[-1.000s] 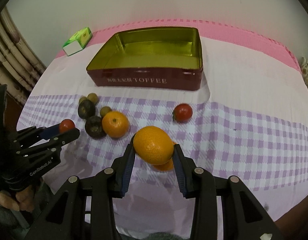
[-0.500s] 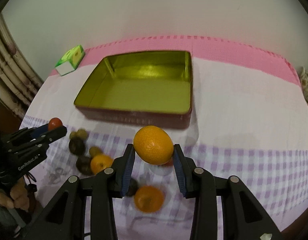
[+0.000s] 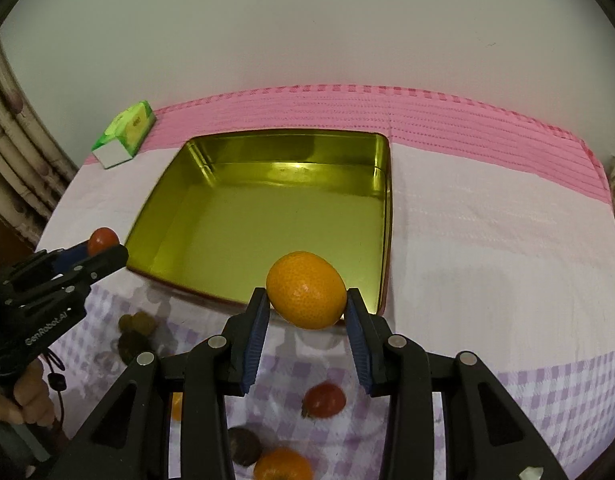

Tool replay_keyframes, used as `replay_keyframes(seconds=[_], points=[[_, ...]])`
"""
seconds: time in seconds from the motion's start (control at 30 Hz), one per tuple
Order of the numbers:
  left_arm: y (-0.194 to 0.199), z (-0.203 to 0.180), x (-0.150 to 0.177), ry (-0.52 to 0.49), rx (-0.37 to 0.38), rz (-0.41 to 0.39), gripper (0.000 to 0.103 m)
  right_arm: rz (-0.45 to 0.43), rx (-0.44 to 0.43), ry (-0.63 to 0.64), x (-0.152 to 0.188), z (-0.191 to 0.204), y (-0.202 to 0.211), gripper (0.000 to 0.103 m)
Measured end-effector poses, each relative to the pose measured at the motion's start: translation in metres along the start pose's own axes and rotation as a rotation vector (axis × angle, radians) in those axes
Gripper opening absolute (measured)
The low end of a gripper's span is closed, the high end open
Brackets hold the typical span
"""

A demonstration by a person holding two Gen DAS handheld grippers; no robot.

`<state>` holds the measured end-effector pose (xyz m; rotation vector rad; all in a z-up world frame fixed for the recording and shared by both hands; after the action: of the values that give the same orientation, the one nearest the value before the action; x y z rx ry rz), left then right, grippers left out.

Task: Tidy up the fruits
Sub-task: 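Carry the tomato and orange over the TOFFEE tin with both tools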

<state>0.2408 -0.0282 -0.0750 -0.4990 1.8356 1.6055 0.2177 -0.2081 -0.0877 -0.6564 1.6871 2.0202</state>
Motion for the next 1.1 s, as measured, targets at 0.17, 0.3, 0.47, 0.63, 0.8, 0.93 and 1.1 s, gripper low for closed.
replay_keyframes(seconds=[0.17,0.3,0.47,0.63,0.8,0.93,1.1], points=[[-0.017,-0.006,-0.008,-0.021,0.001,0.013,0.031,0.023,0.008,0.016,-0.006,-0.004,-0.016,0.036],[-0.029,-0.009,-0.011,-0.033,0.000,0.028,0.031,0.037,0.016,0.028,-0.010,-0.007,-0.026,0.036],[-0.046,-0.011,-0.008,-0.041,0.002,0.063,0.031,0.061,0.017,0.035,-0.008,-0.009,-0.036,0.036],[-0.056,-0.015,-0.006,-0.051,0.004,0.082,0.031,0.079,0.015,0.040,-0.007,-0.008,-0.044,0.036],[-0.063,-0.015,-0.004,-0.059,0.001,0.099,0.031,0.091,0.014,0.043,-0.007,-0.008,-0.049,0.036],[-0.067,-0.016,-0.002,-0.063,0.001,0.109,0.031,0.098,0.014,0.041,-0.007,-0.009,-0.052,0.036],[-0.072,-0.017,0.001,-0.072,-0.001,0.123,0.031,0.100,0.008,0.043,-0.007,-0.008,-0.053,0.037]])
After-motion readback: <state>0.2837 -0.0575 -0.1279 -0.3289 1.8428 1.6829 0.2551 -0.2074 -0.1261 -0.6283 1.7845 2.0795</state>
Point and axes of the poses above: each gripper's, at about its wrist camera, not at the fingertips, and y roughly against the way its jaws point, z to its left, x to its underside, the point moved 10 cm from there along -y, roughly the way its jaws point, and after that the axes turned 8 degrees about -z, right-handed, at the moved point
